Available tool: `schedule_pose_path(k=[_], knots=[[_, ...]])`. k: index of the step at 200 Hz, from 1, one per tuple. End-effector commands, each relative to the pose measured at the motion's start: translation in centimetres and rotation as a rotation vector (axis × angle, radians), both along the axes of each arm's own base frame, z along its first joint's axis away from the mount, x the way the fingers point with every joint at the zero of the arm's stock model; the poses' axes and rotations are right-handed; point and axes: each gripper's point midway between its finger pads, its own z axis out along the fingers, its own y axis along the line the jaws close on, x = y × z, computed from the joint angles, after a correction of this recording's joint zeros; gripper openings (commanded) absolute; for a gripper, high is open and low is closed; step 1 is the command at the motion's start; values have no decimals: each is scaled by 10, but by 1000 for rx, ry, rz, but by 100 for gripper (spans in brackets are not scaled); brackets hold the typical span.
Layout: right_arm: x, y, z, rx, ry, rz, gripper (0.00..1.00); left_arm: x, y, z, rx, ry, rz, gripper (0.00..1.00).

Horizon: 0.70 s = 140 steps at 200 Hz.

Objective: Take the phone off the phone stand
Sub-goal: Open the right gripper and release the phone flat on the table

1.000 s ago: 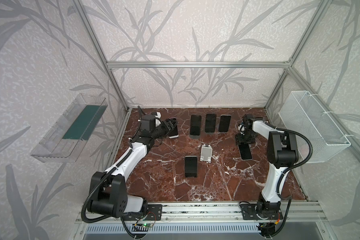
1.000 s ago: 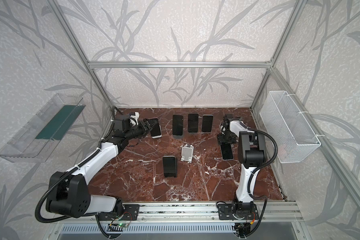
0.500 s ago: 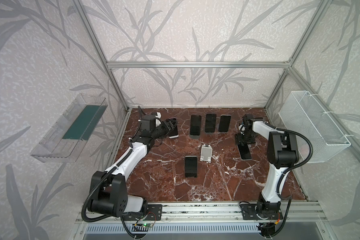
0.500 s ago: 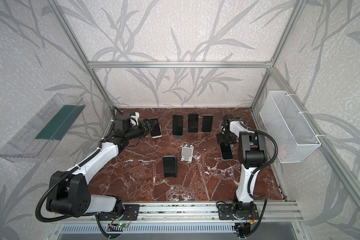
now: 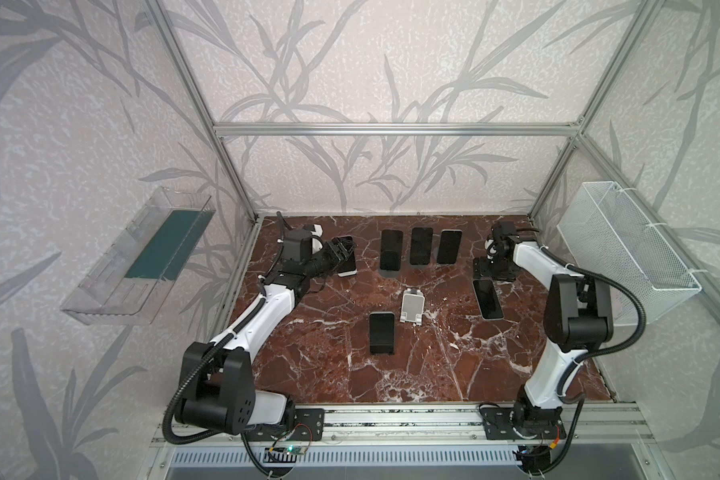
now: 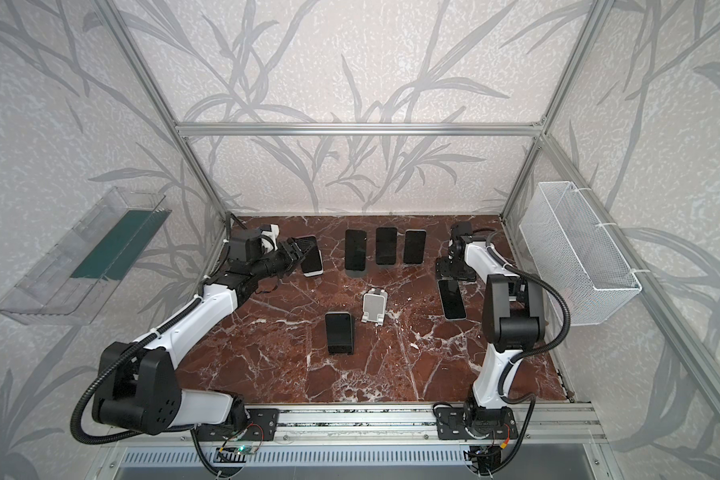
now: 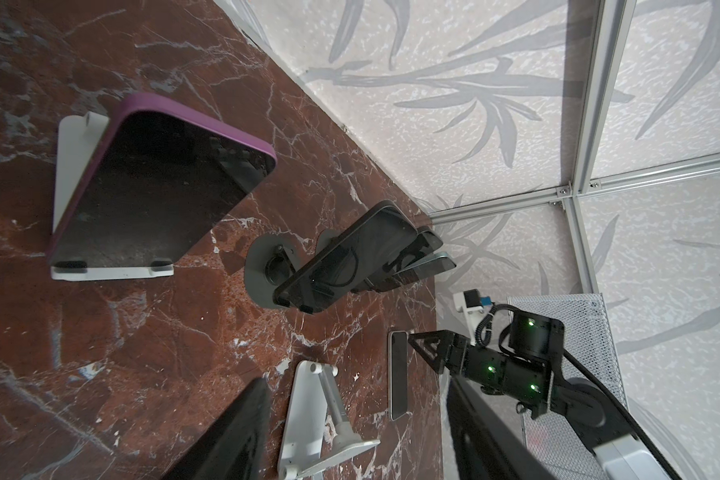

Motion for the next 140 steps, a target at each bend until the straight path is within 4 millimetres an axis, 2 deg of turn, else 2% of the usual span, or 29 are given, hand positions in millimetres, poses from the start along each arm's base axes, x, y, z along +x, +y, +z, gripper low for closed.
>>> schedule_pose_path(k=[1,18,22,45,66,77,105,140], knots=[[-2,1,26,47,-81,-83,82,-2,2,17,24,-49,0,69],[-8,13,26,124,-100,-82,80,-4,5,26,39,-69,1,69],[-9,16,36,147,-129,-83,80,-4,6,28,42,-76,3,69],[-17,37,51,276,-170,-52,80,-8,11,37,57,-108,20,69],[-23,36,73,287,-232,-85,79,-10,13,43,83,-125,20,69],[-26,28,85,279,-273,-147,80,-10,15,44,101,-130,24,70],[-36,25,103,327,-355,-237,82,-6,21,30,165,-104,42,71],[-61,23,99,301,-297,-241,85,0,22,12,178,-54,42,71]])
